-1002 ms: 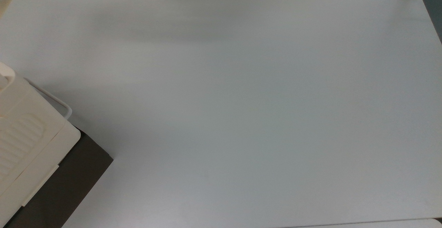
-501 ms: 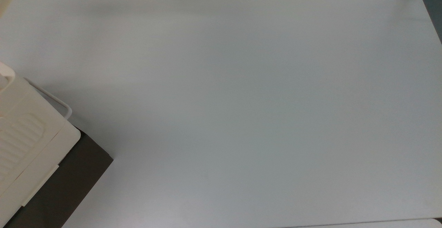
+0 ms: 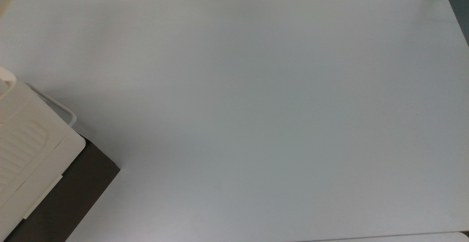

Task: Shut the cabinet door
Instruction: 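Lower the gripper to the outer face of the open door, then push the door with the gripper, swinging it shut against the cabinet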

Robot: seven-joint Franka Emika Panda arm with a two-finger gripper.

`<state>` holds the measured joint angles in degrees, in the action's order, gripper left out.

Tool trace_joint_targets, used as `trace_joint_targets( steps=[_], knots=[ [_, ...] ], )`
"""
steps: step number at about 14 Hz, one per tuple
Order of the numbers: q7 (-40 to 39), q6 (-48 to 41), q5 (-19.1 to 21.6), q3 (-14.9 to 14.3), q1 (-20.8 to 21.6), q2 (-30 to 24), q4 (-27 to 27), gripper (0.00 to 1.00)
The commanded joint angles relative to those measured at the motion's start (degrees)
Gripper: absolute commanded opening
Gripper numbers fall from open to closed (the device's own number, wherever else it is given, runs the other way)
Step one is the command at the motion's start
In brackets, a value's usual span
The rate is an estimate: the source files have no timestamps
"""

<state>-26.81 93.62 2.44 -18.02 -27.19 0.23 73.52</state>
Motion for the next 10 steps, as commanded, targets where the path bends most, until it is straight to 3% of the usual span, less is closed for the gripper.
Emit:
trace_joint_targets(
  steps=[1, 7, 10],
  knots=[
    [-7.1, 1.5, 3.9, -5.6, 0.0, 0.2, 1.7, 0.00],
    [-7.6, 1.5, 4.8, -5.6, 0.5, 2.9, 4.2, 0.00],
    [-7.4, 1.4, 9.4, -5.1, 1.7, 3.6, 4.9, 0.00]
  ],
)
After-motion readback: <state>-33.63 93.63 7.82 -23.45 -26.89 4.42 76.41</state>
